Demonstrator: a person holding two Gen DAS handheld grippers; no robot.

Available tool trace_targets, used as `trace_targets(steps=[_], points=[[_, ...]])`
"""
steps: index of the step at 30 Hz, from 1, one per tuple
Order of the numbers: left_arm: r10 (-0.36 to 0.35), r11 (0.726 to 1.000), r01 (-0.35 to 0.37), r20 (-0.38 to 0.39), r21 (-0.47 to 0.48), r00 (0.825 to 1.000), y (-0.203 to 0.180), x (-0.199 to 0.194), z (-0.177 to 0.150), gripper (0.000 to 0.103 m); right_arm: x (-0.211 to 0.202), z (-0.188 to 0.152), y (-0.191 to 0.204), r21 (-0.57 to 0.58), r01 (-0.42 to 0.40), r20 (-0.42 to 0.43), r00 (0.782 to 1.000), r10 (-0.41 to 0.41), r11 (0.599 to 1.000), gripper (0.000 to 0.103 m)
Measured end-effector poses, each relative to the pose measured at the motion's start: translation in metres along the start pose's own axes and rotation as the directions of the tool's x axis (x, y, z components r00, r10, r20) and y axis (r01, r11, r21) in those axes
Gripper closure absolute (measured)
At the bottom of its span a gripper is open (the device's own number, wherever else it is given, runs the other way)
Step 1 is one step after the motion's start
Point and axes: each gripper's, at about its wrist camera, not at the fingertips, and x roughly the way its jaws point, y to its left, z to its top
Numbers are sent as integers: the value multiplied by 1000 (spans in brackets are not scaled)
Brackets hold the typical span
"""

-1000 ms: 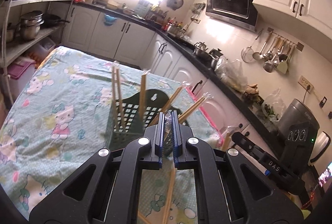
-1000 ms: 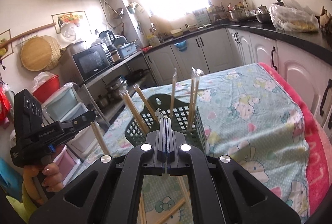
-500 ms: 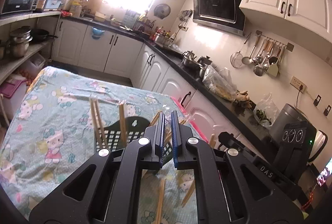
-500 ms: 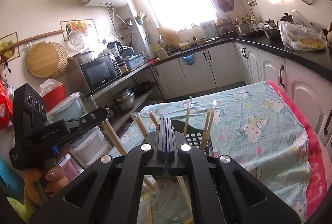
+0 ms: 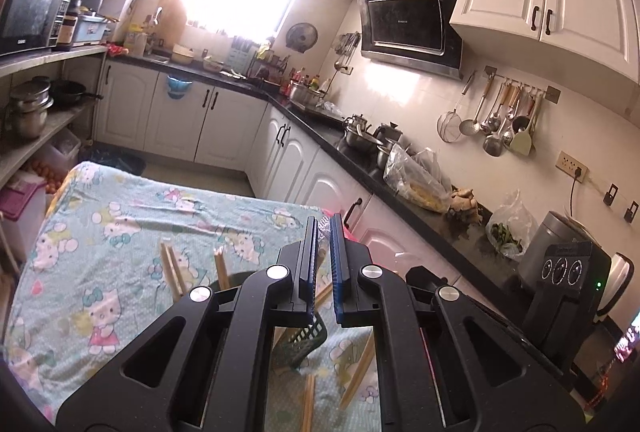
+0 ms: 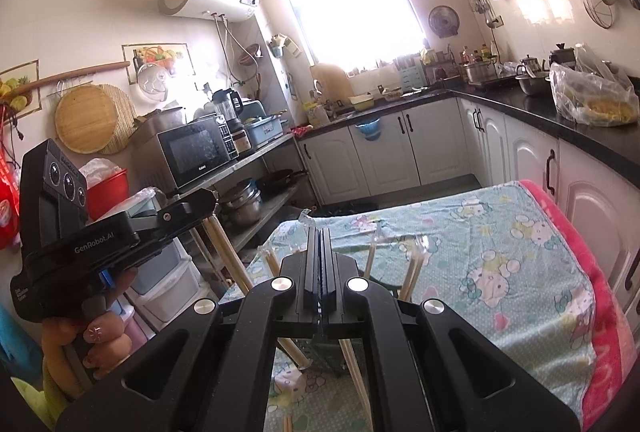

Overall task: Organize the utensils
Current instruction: 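Lift the left tool's chopstick over the caddy while the right tool carries its chopstick there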

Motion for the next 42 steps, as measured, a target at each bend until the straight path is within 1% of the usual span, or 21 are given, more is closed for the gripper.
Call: trace_targets(steps=[10,13,17,26,34,42], points=[[12,1000,-12,48,6,999,0,4,19,100,5,21,4,-19,-6,56,998,7,1000,102],[31,999,-32,76,15,997,0,2,26,99,7,28,4,-18,-7,71,997,8,1000,102],[53,998,-55,91,27,994,2,4,32,100,12,39,5,-26,-9,94,995,12,1000,102],[106,994,-108,73,23,992,17,22,30,100,28,58,16,-55,-16,145,989,24,998,102],[134,990,-135,44,28,990,28,40,24,100,46,57,8,-46,-20,164,986,27,999,102],[145,989,-145,25,6,989,40,53,14,100,59,50,-1,-38,-19,169,985,25,999,102]])
